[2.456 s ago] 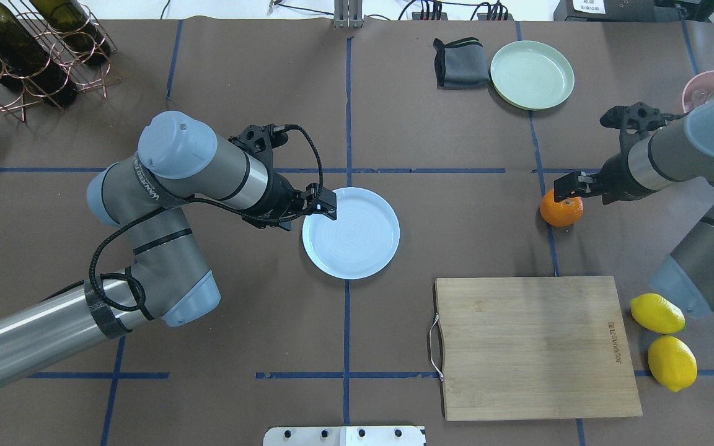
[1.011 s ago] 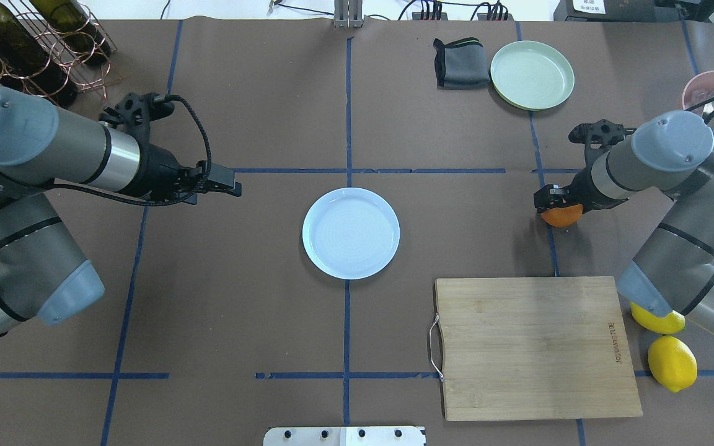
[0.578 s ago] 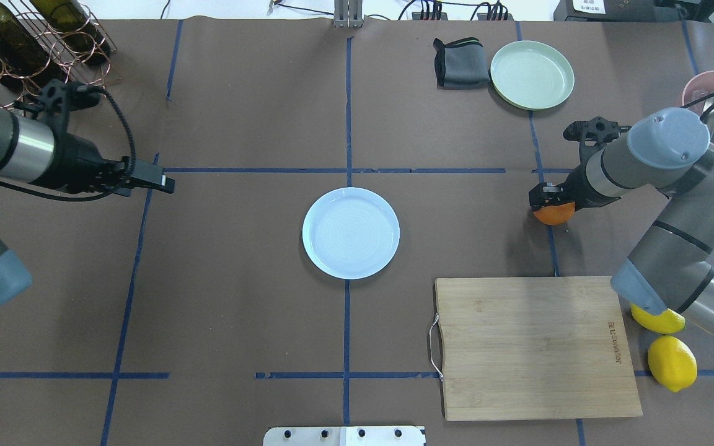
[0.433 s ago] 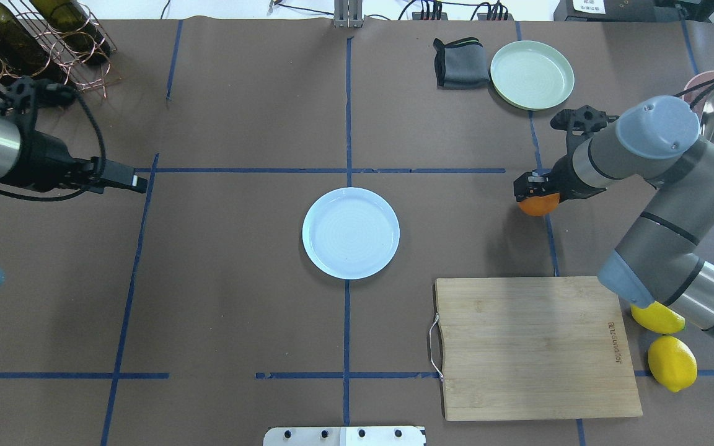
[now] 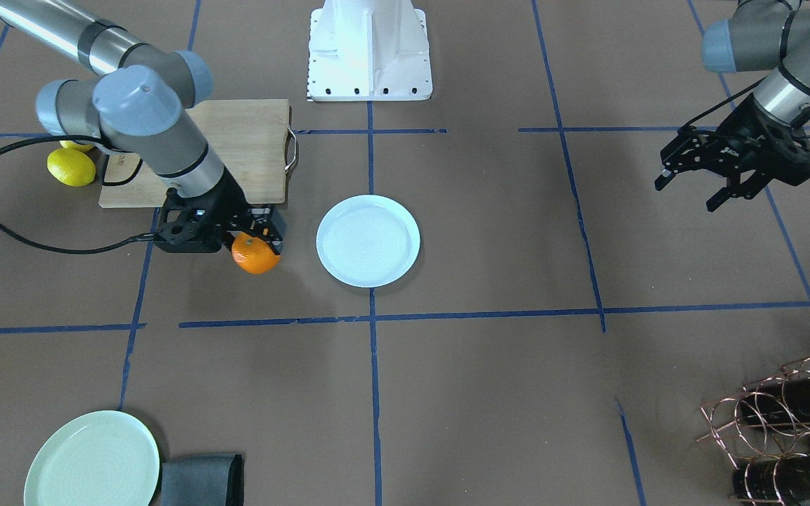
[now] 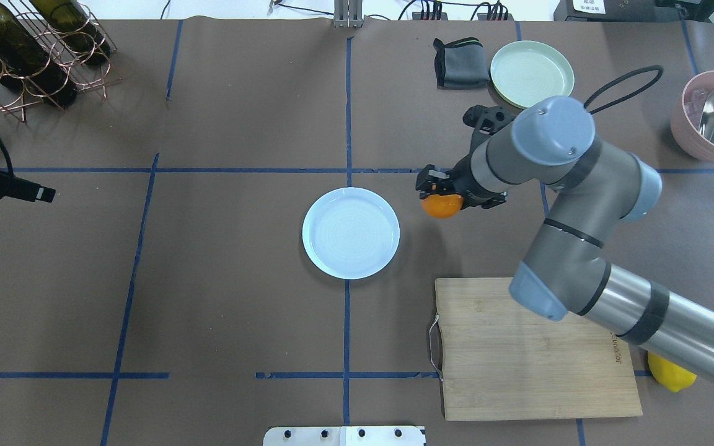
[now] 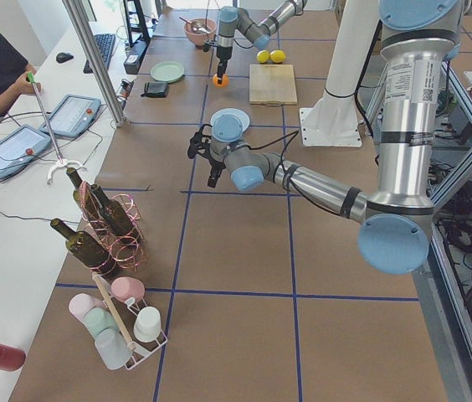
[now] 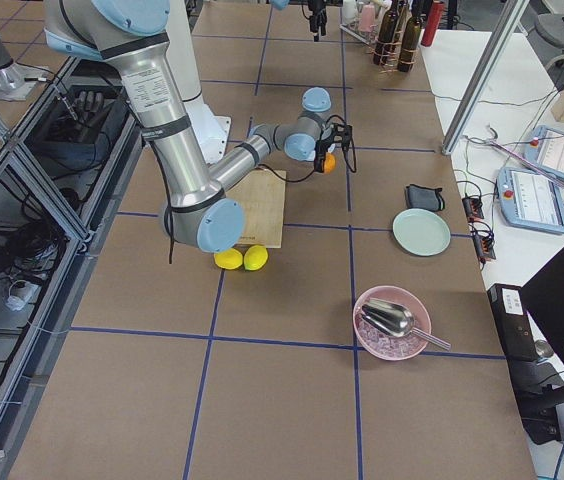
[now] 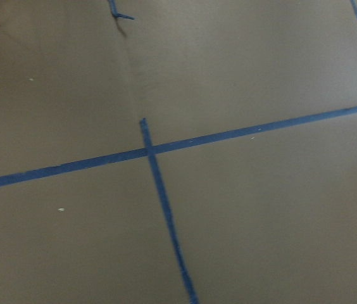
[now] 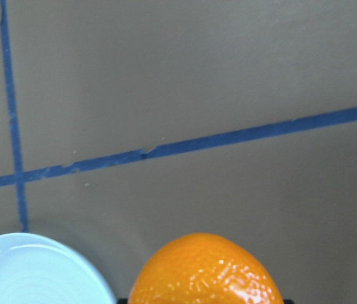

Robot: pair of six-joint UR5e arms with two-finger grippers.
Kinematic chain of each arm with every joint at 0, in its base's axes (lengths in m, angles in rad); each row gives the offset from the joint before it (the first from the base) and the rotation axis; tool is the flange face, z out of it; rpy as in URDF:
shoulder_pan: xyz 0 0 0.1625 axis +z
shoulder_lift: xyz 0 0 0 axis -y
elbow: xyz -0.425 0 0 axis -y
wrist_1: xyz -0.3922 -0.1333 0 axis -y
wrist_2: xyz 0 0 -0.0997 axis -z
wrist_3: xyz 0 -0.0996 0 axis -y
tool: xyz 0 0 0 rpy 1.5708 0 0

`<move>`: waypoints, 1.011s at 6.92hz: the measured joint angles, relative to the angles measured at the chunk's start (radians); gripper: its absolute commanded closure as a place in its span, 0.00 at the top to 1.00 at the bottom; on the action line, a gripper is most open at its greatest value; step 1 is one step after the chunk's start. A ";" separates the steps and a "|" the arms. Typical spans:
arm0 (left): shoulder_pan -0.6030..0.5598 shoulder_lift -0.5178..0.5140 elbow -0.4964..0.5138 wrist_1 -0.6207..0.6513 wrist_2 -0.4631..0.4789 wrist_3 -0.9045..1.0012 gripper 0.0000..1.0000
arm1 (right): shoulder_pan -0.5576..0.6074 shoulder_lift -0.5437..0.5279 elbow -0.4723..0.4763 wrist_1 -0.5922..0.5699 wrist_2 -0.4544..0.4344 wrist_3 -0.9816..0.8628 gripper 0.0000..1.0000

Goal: Pick orange to plate
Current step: 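Carry the orange with the right gripper over the plate while left arm retracts, then lower the orange onto the white plate and open the right gripper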

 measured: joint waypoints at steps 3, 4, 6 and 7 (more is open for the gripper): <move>-0.029 0.003 0.012 0.025 0.001 0.054 1.00 | -0.113 0.204 -0.120 -0.069 -0.112 0.109 0.05; -0.030 0.003 0.014 0.030 0.002 0.054 1.00 | -0.134 0.239 -0.167 -0.071 -0.140 0.117 0.09; -0.031 0.006 0.014 0.032 0.004 0.052 1.00 | -0.158 0.264 -0.230 -0.072 -0.159 0.117 0.33; -0.031 0.007 0.014 0.031 0.003 0.052 1.00 | -0.165 0.266 -0.240 -0.073 -0.163 0.116 0.99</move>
